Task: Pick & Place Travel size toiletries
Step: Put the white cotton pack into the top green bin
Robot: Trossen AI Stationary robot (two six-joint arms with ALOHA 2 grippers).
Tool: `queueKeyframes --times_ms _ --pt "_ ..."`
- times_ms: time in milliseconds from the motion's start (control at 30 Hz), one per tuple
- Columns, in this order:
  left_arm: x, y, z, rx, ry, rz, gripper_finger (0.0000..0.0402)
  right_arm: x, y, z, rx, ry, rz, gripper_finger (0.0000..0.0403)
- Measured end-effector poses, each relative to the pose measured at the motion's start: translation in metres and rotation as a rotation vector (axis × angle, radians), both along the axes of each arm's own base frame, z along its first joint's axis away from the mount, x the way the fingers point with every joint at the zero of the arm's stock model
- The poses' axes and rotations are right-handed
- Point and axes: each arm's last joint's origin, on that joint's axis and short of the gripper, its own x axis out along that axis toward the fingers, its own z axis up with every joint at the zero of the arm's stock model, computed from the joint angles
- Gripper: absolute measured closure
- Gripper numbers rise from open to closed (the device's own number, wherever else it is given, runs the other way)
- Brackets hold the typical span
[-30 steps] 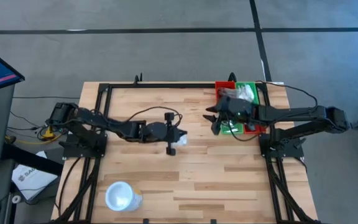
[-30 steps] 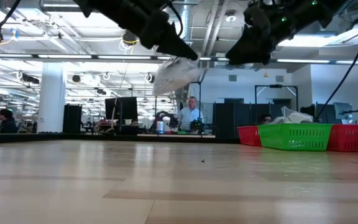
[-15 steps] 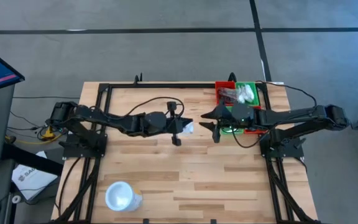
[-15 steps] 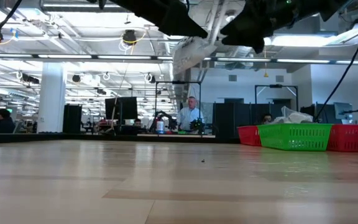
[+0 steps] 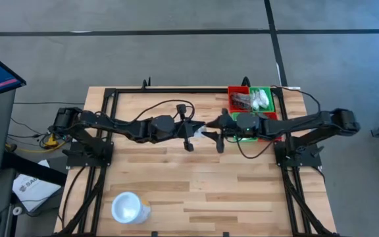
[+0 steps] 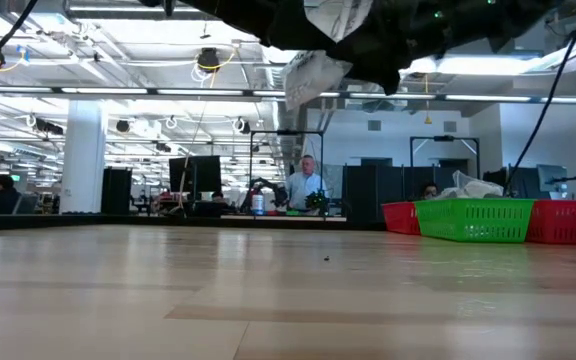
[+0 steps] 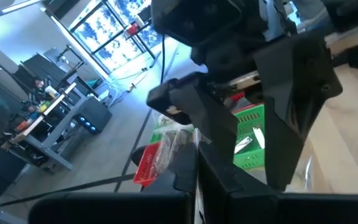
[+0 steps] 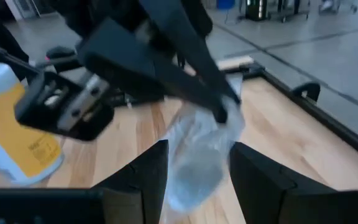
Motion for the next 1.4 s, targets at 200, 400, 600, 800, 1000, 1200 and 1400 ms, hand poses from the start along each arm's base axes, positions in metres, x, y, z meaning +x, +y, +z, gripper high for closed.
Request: queueKeyframes --times_ms 200,400,600,800,1000,1200,1400 --pt "0.000 -0.001 0.000 0.000 0.001 -0.002 0.0401 0.003 0.000 0.003 -0.019 -0.041 0.004 0.0245" --pt "0.000 -0.001 0.000 -0.002 0.001 -0.012 0.0401 0.004 0.000 0.003 -0.019 -0.049 0.004 0.0292" --pt "0.000 -0.001 0.000 -0.005 0.000 -0.027 0.0400 0.005 -0.004 -0.001 -0.066 -0.021 0.003 0.0392" --pt "0.000 -0.001 -0.001 -0.009 0.000 -0.026 0.0391 0.004 -0.004 -0.001 -0.069 -0.014 0.006 0.0400" --pt "-0.003 0.001 0.002 0.002 -0.018 0.100 0.0372 0.004 -0.004 -0.002 -0.071 0.001 0.005 0.0402" --pt "-0.010 0.000 0.011 -0.043 -0.065 0.139 0.0340 0.001 -0.006 -0.001 -0.084 0.014 -0.004 0.0402" --pt "-0.030 -0.004 0.008 -0.087 -0.073 0.132 0.0320 -0.014 -0.012 0.012 -0.108 0.022 -0.065 0.0403"
